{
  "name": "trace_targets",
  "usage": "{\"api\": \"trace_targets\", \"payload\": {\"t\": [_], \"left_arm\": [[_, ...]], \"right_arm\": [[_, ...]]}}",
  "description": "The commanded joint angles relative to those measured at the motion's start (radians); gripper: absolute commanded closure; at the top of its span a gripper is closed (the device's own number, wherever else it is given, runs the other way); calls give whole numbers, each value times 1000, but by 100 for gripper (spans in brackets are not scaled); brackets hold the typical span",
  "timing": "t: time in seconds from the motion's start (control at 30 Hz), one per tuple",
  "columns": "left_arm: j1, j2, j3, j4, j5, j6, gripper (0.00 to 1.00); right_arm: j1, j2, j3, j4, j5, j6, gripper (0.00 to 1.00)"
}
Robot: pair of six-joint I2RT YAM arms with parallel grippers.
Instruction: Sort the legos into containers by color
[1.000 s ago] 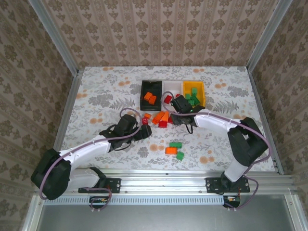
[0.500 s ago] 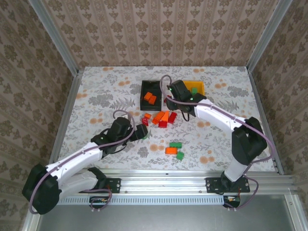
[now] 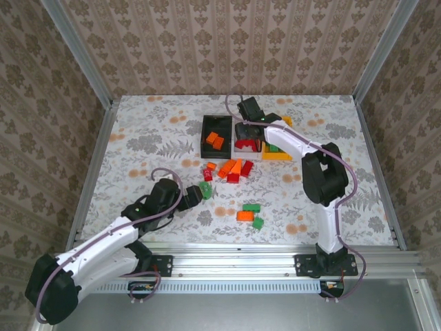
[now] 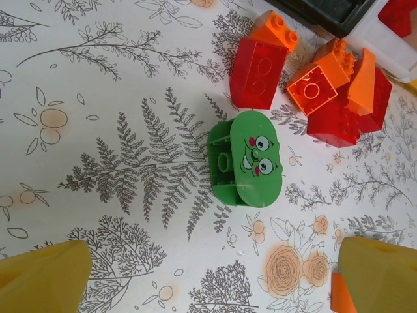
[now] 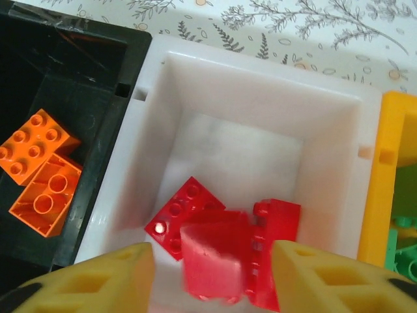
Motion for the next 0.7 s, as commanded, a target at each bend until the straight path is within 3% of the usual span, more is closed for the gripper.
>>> {"api": "trace_targets", "payload": {"t": [0.0, 0.13, 0.4, 0.53, 0.67], "left_arm": [[8, 11, 2, 0, -7, -6, 0], [12, 43, 3, 42, -5, -2, 0], [15, 159, 0, 151, 17, -15, 0], [18, 211, 13, 169, 37, -9, 0], [16, 238, 25, 186, 57, -8, 0]], "right_arm": [[3, -14, 41, -43, 14, -7, 40], [28, -114, -39, -21, 38, -6, 39], [192, -425, -523, 89, 108, 150, 40], [210, -467, -657, 106, 152, 242, 37], [186, -418, -657, 114, 111, 331, 33]]}}
